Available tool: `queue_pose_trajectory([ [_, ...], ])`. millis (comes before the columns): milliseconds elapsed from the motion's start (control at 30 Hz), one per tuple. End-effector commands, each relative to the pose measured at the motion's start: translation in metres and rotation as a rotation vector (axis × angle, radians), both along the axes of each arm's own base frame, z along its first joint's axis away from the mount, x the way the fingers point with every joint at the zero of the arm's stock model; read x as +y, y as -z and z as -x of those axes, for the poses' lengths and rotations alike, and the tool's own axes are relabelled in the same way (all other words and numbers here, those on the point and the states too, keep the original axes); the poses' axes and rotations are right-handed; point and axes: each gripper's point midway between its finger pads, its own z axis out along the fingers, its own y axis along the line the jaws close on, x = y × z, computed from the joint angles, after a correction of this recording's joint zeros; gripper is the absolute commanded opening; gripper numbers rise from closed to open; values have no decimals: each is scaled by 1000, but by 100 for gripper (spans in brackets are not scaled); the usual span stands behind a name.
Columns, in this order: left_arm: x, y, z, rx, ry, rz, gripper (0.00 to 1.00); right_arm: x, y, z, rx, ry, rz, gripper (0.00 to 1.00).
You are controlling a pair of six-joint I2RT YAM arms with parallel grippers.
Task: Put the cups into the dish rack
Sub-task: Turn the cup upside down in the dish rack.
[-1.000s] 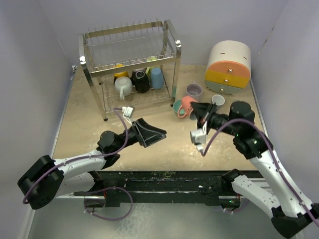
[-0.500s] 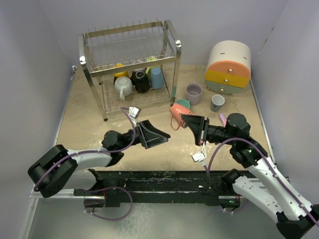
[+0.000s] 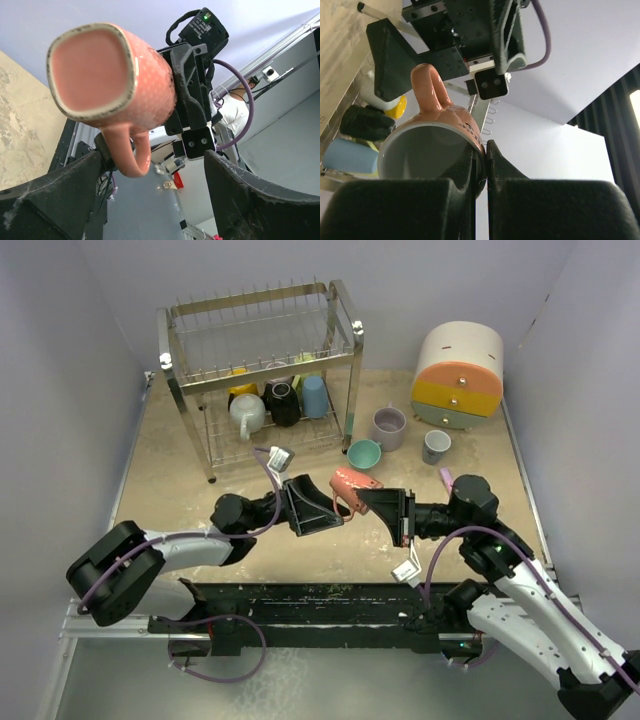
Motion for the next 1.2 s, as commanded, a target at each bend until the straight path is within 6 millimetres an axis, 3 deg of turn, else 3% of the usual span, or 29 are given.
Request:
queue_pose_trajectory([
  [0,-1,-20,4,-106,23,59,83,3,-36,21,-278,-91,-57,0],
  [67,-2,-21,3,-104,31,68,74,4,-33,23,-287,-100,-55,0],
  [333,-6,-26,6,-94,93,105,59,4,-26,26,-296,-116,-51,0],
  [500,-8,-25,8,-93,125,112,41,4,-24,27,-302,-111,-52,0],
  [700,-11,-24,8,-88,144,105,29,3,-23,27,-303,-105,-51,0],
  [767,-11,-26,9,-94,152,106,20,3,-21,27,-301,-106,-47,0],
  [833,-11,-27,9,-101,155,108,0,2,-20,27,-299,-107,-46,0],
  [967,-8,-27,10,-103,135,112,0,1,-19,27,-295,-98,-40,0],
  [1033,-5,-28,10,-113,114,121,0,0,-18,27,-291,-90,-37,9],
  [1167,3,-30,9,-121,68,136,0,-4,-15,25,-266,-62,-19,39],
])
